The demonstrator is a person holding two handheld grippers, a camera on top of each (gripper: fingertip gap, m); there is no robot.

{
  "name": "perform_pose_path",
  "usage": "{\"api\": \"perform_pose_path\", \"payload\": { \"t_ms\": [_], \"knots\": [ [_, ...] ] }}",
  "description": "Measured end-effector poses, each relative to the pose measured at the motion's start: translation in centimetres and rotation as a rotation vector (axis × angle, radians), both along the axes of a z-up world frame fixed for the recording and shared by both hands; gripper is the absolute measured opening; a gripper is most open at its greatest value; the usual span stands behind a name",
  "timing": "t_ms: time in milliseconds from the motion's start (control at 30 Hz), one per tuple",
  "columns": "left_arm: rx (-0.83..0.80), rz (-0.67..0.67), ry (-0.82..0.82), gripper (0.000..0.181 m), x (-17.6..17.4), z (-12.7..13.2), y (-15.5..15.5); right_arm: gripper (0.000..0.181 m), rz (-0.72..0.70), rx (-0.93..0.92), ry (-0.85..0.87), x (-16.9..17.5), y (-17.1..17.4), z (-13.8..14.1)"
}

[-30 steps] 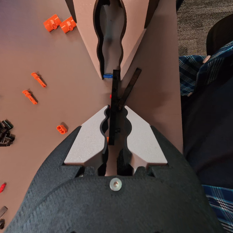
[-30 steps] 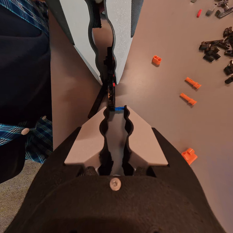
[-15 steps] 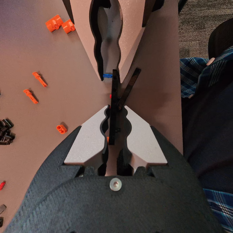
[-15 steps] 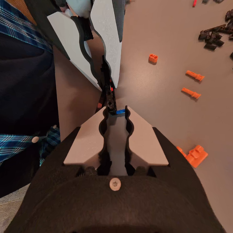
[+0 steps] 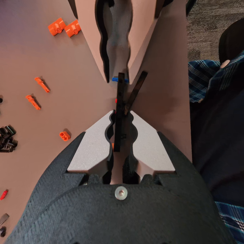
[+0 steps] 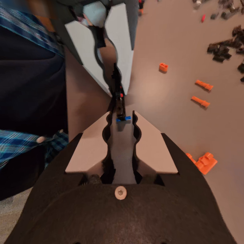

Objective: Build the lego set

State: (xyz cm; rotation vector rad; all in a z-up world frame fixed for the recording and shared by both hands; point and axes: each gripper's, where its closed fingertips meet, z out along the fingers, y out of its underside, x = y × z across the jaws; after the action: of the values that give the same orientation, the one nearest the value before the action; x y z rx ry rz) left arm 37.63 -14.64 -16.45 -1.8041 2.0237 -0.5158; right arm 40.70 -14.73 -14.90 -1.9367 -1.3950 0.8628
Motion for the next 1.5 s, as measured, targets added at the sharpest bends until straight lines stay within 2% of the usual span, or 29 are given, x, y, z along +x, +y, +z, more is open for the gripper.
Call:
{"api": "perform_pose_path", "payload": {
  "t_ms": [100, 233, 300, 400, 667, 767, 900, 1133, 1300, 1500],
  "knots": [
    [-0.020, 0.003, -0.006, 0.018, 0.0, 0.0, 0.0, 0.056, 0.028, -0.005, -0.037, 0.8, -0.7, -0.3],
    [-0.059, 0.013, 0.010, 0.018, 0.1, 0.0, 0.0, 0.063, 0.068, 0.007, -0.061, 0.4, -2.0, -1.0],
    [-0.073, 0.011, 0.016, 0.018, 0.1, 0.0, -0.1, 0.055, 0.050, 0.044, -0.072, 0.5, -1.7, -1.1],
    [-0.096, -0.004, 0.022, 0.021, 0.2, 0.0, -0.3, 0.033, 0.017, 0.091, -0.095, 0.8, -1.0, -1.3],
    [-0.091, -0.019, 0.015, 0.034, 0.9, 0.9, -0.5, 0.028, 0.006, 0.128, -0.104, 0.9, -1.0, -1.3],
    [-0.068, -0.055, 0.018, 0.038, 1.8, 0.7, -1.1, 0.020, 0.016, 0.131, -0.103, 0.8, -1.2, -1.3],
    [-0.052, -0.076, 0.039, 0.037, 2.3, -0.1, -1.2, 0.019, 0.013, 0.141, -0.104, 0.8, -1.2, -1.3],
    [-0.047, -0.005, 0.036, 0.013, 2.0, -0.1, 0.0, 0.024, -0.015, 0.149, -0.106, 0.9, -1.0, -1.3],
    [-0.033, 0.040, 0.022, 0.010, 2.2, -0.1, 0.2, 0.020, -0.058, 0.179, -0.130, 1.2, -1.2, -1.2],
    [-0.055, 0.067, 0.014, 0.015, 2.2, 0.0, 0.0, 0.025, -0.069, 0.207, -0.119, 0.9, -1.7, -0.6]
  ]
}}
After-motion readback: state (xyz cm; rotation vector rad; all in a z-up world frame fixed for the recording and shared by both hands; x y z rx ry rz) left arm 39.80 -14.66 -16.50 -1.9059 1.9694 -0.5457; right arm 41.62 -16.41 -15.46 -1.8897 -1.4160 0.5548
